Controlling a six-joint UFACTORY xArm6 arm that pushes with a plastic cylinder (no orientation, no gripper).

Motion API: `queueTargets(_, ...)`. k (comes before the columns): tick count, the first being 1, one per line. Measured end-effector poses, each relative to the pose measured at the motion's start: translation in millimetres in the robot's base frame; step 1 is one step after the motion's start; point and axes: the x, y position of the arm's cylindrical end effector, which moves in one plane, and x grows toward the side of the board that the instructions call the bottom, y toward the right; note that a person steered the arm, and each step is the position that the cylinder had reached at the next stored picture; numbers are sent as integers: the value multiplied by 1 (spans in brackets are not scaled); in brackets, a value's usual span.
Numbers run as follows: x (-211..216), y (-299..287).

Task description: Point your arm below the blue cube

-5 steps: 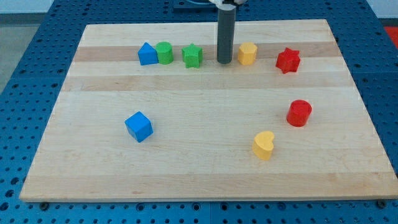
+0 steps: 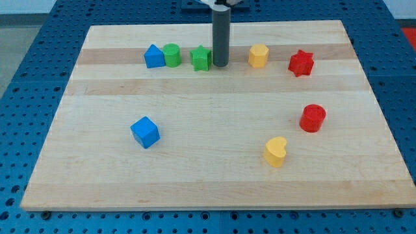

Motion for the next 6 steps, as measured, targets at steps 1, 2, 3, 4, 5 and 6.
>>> queueTargets(1, 0, -14)
queueTargets(2, 2, -12)
queueTargets(3, 2, -5)
queueTargets(4, 28, 26)
queueTargets(5, 98, -2)
queueTargets(6, 148, -38)
